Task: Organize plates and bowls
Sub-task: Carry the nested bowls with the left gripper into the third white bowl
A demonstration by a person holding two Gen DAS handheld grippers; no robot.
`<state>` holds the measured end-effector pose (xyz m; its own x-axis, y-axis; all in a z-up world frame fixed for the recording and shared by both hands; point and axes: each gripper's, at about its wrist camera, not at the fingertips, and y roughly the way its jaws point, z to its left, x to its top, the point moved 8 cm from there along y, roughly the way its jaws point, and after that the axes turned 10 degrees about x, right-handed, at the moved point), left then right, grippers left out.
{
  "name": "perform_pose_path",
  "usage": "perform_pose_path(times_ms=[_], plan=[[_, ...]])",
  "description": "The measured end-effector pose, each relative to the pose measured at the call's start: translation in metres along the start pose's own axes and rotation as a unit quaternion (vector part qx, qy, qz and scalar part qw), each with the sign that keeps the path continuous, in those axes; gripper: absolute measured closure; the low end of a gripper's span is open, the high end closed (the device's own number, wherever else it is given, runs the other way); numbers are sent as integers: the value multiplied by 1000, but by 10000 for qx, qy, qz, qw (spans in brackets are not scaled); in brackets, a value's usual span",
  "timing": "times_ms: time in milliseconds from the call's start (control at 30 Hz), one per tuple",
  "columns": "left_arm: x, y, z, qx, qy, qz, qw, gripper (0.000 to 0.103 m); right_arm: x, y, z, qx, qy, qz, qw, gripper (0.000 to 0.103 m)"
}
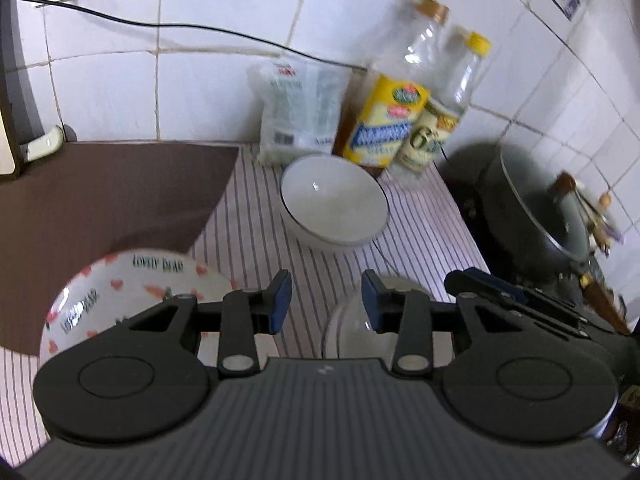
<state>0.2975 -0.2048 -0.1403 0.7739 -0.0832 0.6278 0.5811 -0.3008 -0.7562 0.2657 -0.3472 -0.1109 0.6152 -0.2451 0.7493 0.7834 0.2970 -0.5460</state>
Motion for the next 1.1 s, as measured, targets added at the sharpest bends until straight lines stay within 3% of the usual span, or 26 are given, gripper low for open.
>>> perform_pose_path(times_ms=[167,300,467,667,833,933,1000,1100], plan=[[24,19,6,123,-107,-157,9997,60,16,31,-4,111,274,290,9991,65],[35,43,6,122,-138,-55,9998,51,26,59,-18,169,800,520,9953,58],[42,86,1,238,-14,326,9992,50,29,95,-48,269,1711,931,9805,54],[44,122,7,418,-13,665,9969,52,26,123,-69,220,2169,1238,9681,54],[42,137,11,465,-99,871,9951,66,28,133,-69,196,2063,1253,9702,55],[41,140,12,401,-188,879,9951,75,30,135,-67,157,1915,1219,9738,66],[40,141,11,376,-184,904,9950,85,30,137,-68,70,1766,1232,9765,82],[39,142,7,242,-183,873,9957,93,30,140,-69,-20,1580,1212,9800,85]])
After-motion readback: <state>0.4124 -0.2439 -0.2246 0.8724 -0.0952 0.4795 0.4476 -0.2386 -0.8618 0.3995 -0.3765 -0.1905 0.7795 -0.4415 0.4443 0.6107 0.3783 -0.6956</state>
